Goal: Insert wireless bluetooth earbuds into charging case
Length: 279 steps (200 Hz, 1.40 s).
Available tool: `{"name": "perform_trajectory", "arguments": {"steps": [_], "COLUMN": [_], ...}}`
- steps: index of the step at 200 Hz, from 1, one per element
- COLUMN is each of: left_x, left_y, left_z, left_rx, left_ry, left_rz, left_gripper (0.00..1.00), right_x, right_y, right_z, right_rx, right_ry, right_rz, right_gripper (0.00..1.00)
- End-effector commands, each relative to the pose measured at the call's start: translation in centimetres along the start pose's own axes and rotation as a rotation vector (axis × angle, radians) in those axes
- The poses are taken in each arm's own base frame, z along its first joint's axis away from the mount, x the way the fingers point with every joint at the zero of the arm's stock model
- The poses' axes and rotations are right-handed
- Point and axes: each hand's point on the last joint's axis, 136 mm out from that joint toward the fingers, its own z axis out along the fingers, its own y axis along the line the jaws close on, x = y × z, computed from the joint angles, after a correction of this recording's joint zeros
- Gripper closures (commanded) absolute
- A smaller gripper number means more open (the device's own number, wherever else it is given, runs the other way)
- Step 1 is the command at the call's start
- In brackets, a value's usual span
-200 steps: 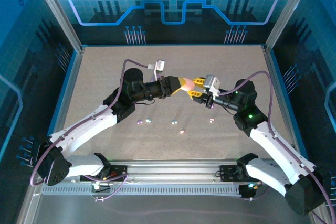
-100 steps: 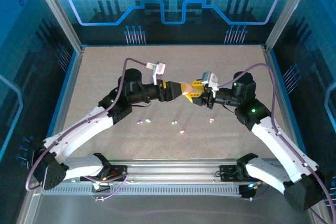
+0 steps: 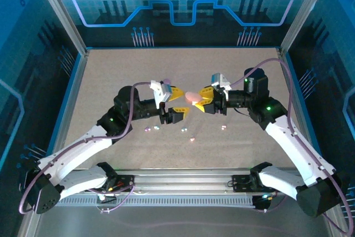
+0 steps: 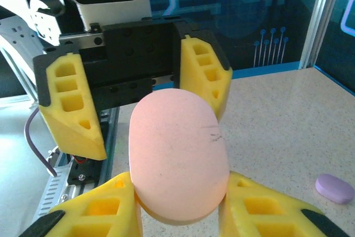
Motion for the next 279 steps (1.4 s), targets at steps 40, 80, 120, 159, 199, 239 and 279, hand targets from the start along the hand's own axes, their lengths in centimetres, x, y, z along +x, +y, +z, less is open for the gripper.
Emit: {"name": "perform_trajectory", "arguments": {"steps": [40,80,120,159,199,239,279], "left_x": [-1.0,-1.8,-1.9,-1.9,-1.9,-2.0,-2.0], "left_y": [-1.6,-2.0,-1.9,-1.9,-2.0,-2.0,-2.0], "left_z": [0.8,0.9,1.3,1.6,1.7,1.7,1.8], "left_rx": [0.13,0.159,0.165,0.169,0.173,0.173,0.175], "left_ry": [-0.025,-0.053,-0.06,-0.066,-0.068,-0.07,-0.077], "left_rz": [-0.003,-0.034,-0.051,-0.058,-0.062,-0.06,-0.066], "left_gripper": [0.32,0.35,0.37,0.4,0.42,0.44,0.45], "right_x": [-1.1,-1.0,-0.8,-0.7,-0.5,-0.3,-0.3], "right_y": [0.7,0.8,0.9,1.0,1.0,1.0,1.0], "right_z": [-0.5,-0.4,-0.4,-0.2,-0.2,-0.1,0.0], "right_rx": [-0.025,-0.026,-0.03,-0.032,-0.033,-0.04,-0.039], "right_ry": [-0.021,-0.02,-0.022,-0.023,-0.019,-0.012,-0.013], "right_rz": [-0.048,-0.069,-0.081,-0.088,-0.101,-0.105,-0.111], "right_gripper": [0.66,0.66,0.66,0.66,0.66,0.66,0.66]}}
